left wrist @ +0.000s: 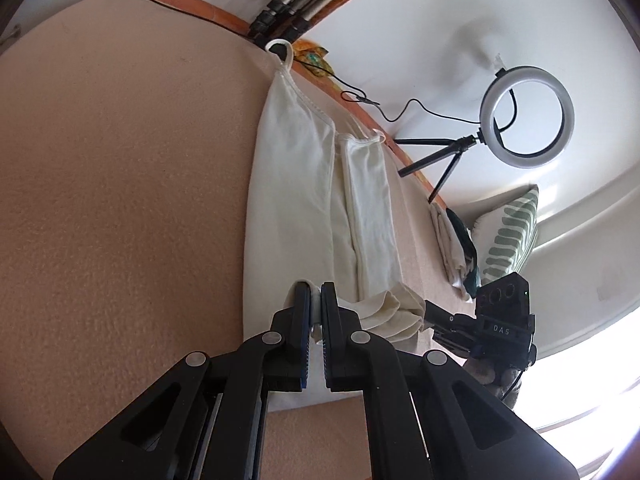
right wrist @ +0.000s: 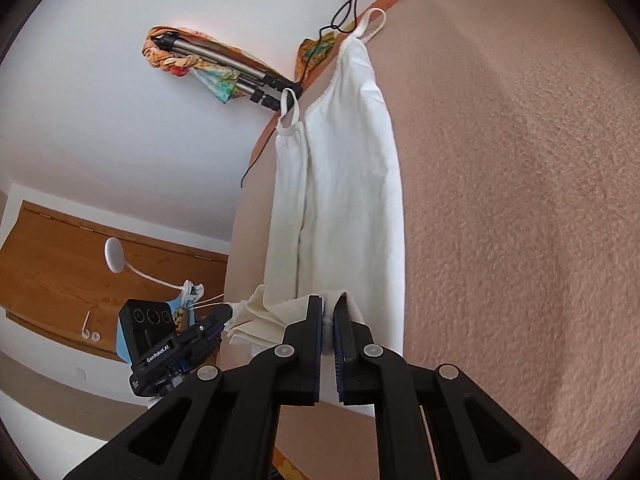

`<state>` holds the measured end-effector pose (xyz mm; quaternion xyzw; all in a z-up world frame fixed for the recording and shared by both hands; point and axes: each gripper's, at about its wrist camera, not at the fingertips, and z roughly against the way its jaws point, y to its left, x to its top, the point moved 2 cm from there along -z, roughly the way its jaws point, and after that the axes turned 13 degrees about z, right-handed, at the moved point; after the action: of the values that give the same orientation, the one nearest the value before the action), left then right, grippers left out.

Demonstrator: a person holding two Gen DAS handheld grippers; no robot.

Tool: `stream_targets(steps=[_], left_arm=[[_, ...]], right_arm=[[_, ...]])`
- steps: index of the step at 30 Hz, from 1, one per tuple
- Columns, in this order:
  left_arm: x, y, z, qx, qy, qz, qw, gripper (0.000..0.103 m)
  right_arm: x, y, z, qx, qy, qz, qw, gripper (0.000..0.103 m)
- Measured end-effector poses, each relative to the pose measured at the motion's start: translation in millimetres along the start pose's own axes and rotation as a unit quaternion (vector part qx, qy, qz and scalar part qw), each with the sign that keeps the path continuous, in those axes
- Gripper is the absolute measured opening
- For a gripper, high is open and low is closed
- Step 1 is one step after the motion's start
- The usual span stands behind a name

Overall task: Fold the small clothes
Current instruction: 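Grasp the camisole hem with both tools and lift it toward the straps, then lay the hem down on the strip and open both tools, then move both tools to the straps and grasp them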

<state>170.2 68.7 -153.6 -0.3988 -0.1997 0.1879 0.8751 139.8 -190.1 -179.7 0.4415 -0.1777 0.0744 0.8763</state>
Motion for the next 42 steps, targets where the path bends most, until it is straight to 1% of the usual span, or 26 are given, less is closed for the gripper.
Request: stream_targets(steps=[3,4,5,6,7,8,9,10,11,13,15,19,21,24,25,27,28,30,31,32,35,37,39,40,42], left_arm=[[3.6,3.6,-4.9,0.012,-0.006,-0.001,0.9999,0.004],[4.5,4.7,-5.9,0.016,-0.006,-0.001,0.9998,0.004],[5.2,4.8,-6.6,0.020,-0.006,-0.002,0.9998,0.005],[5.6,3.2,-6.6,0.027,-0.004,-0.009,0.9996,0.006],[6.2,0.9,-4.6,0.033,-0.007,-0.018,0.9993,0.012],[6.4,-1.8,0.3,0.038,-0.015,-0.028,0.9988,0.019],[6.4,-4.7,7.5,0.040,-0.028,-0.038,0.9981,0.021],[5.8,-7.8,15.2,0.032,-0.039,-0.051,0.9974,0.021],[4.6,-10.7,22.0,0.035,-0.051,-0.067,0.9958,0.021],[1.4,-14.0,29.1,0.047,-0.068,-0.100,0.9916,0.021],[-1.4,-13.0,24.5,0.059,-0.057,-0.116,0.9899,0.021],[-8.3,-12.9,2.7,0.083,-0.026,-0.143,0.9859,0.021],[-8.1,-13.2,-7.6,0.096,-0.019,-0.143,0.9848,0.021],[-6.4,-14.8,-20.0,0.116,-0.017,-0.148,0.9821,0.021],[-6.5,-15.6,-23.2,0.124,-0.015,-0.153,0.9804,0.021],[-5.7,-16.3,-27.4,0.153,-0.029,-0.163,0.9743,0.021],[-4.7,-16.3,-28.2,0.166,-0.038,-0.169,0.9708,0.021],[-3.7,-16.0,-27.2,0.181,-0.051,-0.177,0.9662,0.021],[-2.8,-15.1,-25.4,0.185,-0.059,-0.183,0.9638,0.021],[-2.3,-15.3,-23.5,0.187,-0.064,-0.184,0.9630,0.021],[-0.5,-18.0,-16.6,0.182,-0.072,-0.186,0.9628,0.021],[1.7,-22.0,-11.5,0.173,-0.076,-0.188,0.9639,0.021],[6.6,-27.4,-6.9,0.156,-0.076,-0.189,0.9666,0.021],[10.3,-30.1,-5.6,0.149,-0.076,-0.184,0.9685,0.021],[22.2,-33.9,-4.5,0.126,-0.069,-0.169,0.9751,0.023]], right_arm=[[2.0,-8.1,-7.8,-0.010,0.008,-0.010,1.000,0.003],[3.2,-9.6,-8.8,-0.012,0.008,-0.010,1.000,0.004],[4.8,-10.1,-9.3,-0.014,0.009,-0.008,1.000,0.007],[6.2,-10.0,-9.2,-0.015,0.011,-0.006,1.000,0.010],[7.7,-8.6,-8.6,-0.013,0.015,-0.001,1.000,0.013],[8.9,-5.6,-5.5,-0.008,0.017,0.012,1.000,0.023],[10.2,-1.6,-2.3,-0.007,0.013,0.029,0.999,0.032],[11.2,2.4,1.9,-0.005,0.010,0.047,0.999,0.036],[12.0,6.0,6.6,-0.004,0.006,0.061,0.998,0.038],[10.4,12.6,18.5,-0.017,-0.007,0.091,0.996,0.038],[8.7,18.2,22.0,-0.044,-0.008,0.124,0.991,0.037],[2.6,29.9,6.8,-0.109,0.014,0.193,0.975,0.036],[2.4,31.9,-4.8,-0.143,0.024,0.215,0.966,0.035],[7.2,32.3,-19.7,-0.171,0.031,0.234,0.957,0.029],[9.5,33.8,-24.0,-0.183,0.031,0.243,0.952,0.029],[14.2,35.6,-31.4,-0.218,0.036,0.259,0.940,0.028],[16.2,37.5,-33.0,-0.234,0.036,0.265,0.935,0.024],[19.2,39.4,-34.7,-0.275,0.037,0.278,0.920,0.024],[19.8,40.8,-34.6,-0.288,0.036,0.284,0.914,0.025],[20.0,42.2,-34.5,-0.295,0.035,0.288,0.910,0.025],[20.3,43.5,-29.1,-0.298,0.030,0.286,0.910,0.026],[21.3,44.0,-22.9,-0.294,0.022,0.283,0.913,0.028],[25.1,43.8,-16.5,-0.277,0.015,0.277,0.920,0.034],[26.4,44.3,-14.0,-0.273,0.012,0.275,0.922,0.035],[33.5,45.8,-10.2,-0.271,0.001,0.272,0.923,0.040]])
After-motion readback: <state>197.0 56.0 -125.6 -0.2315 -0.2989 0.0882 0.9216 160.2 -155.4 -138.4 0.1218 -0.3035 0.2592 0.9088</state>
